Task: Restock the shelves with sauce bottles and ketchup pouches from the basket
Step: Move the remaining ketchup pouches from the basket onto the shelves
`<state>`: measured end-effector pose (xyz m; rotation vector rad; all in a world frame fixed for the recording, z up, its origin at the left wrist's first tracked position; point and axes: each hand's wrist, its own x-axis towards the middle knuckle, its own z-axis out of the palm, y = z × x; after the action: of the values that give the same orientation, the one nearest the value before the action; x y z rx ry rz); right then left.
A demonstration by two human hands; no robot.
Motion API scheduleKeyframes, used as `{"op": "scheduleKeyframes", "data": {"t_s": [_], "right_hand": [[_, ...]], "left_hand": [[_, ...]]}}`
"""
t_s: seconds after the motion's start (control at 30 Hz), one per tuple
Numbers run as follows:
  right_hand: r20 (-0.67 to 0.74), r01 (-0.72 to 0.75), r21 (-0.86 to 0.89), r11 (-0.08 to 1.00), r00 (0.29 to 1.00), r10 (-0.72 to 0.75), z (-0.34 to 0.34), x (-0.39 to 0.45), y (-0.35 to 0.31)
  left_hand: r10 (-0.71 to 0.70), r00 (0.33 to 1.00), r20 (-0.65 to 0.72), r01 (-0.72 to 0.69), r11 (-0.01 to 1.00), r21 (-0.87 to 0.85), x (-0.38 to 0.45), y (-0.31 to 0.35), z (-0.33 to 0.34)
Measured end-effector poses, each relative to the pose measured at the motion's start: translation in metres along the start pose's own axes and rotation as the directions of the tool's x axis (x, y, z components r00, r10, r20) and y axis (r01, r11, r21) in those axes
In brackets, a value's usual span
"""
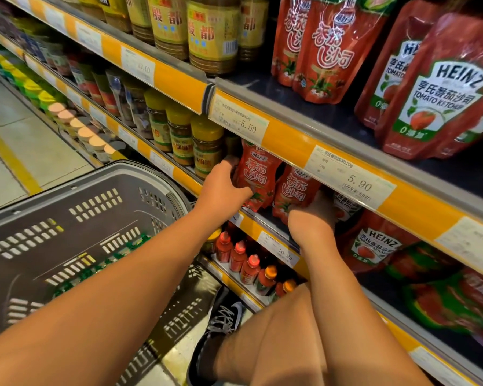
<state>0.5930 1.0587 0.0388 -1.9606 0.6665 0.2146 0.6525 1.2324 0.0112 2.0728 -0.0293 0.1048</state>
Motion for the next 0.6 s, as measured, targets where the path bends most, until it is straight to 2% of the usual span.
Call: {"op": "scheduleKeyframes", "data": {"t_s": [0.07, 0.13, 0.4, 0.6], "right_hand": [[-0.077, 0.086, -0.241, 0.967, 0.991, -0.107, 0.002, 0.002, -0.007], [-0.106, 0.126, -0.326, 0.937, 0.98, -0.168, 0.003, 0.002, -0.01], [-0.146, 0.085, -0.488, 0.869, 0.973, -0.178, 0.007, 0.013, -0.005], [-0.209, 0.179, -0.416, 0.892, 0.935, -0.286, 0.012, 0.015, -0.008]], "left_hand": [[0.034, 0.998, -0.048, -0.024, 0.979, 0.204, -0.004, 0.0, 0.001], [0.057, 0.994, -0.093, -0.023, 0.943, 0.332, -0.008, 0.001, 0.003], [0.002, 0.994, -0.107, 0.031, 0.951, 0.308, -0.009, 0.003, 0.009], [0.013, 0.993, -0.119, 0.026, 0.948, 0.316, -0.003, 0.0, 0.007]]}}
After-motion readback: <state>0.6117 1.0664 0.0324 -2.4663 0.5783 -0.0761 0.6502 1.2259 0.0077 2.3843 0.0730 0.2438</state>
